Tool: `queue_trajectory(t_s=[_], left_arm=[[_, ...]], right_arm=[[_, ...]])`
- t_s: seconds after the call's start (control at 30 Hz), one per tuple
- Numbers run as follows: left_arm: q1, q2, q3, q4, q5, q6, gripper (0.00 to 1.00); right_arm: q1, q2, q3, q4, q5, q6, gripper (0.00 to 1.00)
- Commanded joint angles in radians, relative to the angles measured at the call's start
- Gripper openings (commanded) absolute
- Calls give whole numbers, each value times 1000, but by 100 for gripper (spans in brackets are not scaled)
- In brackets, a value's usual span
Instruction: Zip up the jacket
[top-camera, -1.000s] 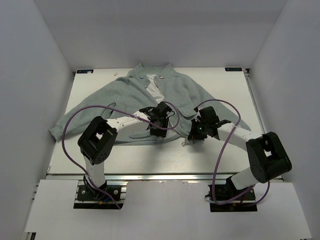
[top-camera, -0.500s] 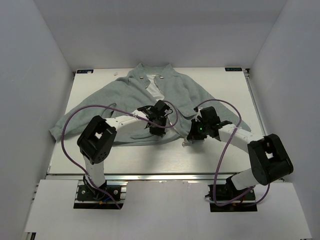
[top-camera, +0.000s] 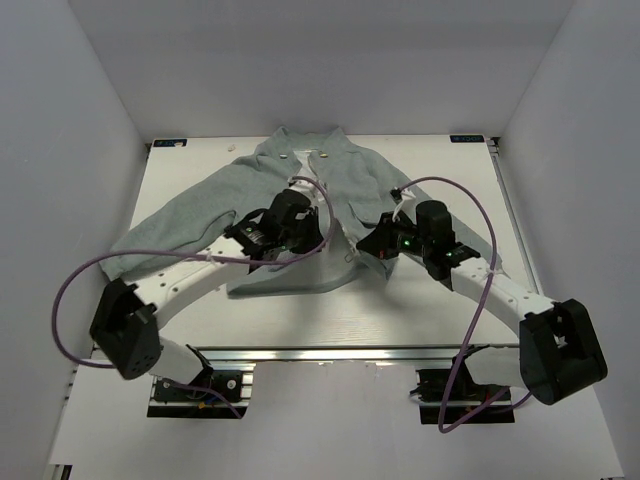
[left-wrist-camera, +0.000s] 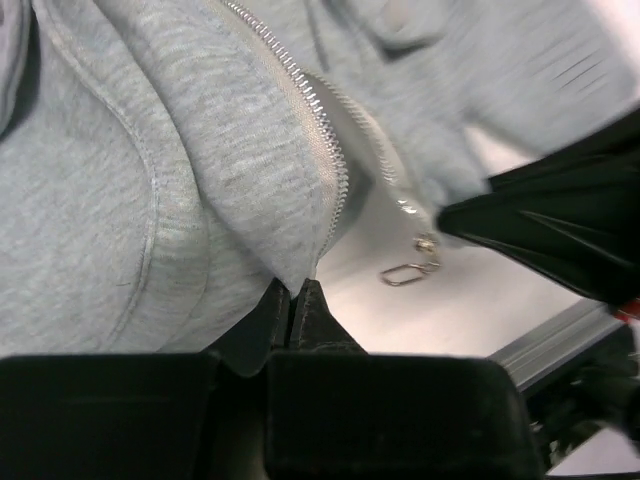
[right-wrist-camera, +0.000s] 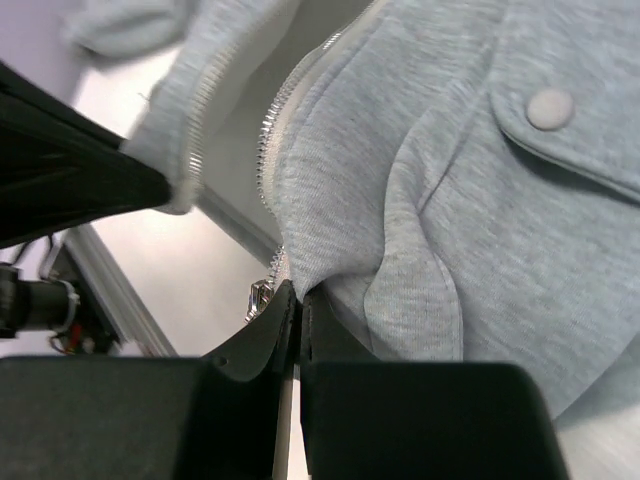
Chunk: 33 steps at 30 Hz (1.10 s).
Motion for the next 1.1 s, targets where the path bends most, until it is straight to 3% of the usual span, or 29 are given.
queue_trajectory(t_s=[0.0,0.17,0.3,0.6,0.87,1.07], left_arm=[[-1,-124,-73,134,-24,-42,0],[-1,-242,-222,405,31,-88,0],[-1,-195,-216,485,33,-87,0],[-1,-128,-161,545,51,-84,0],[-1,-239,-284,694,-39,-88,0],[-1,-227,-328,803,-23,-110,0]], right_arm=[[-1,-26,-8,154,-52,52,0],[-1,-61,-78,378,-69,118,0],[8,-73,-106,572,-10,106,0],[14,-43,-49,561,91,118,0],[42,-32,61,248,202,164,0],[83,-10,51,309,228,198,0]])
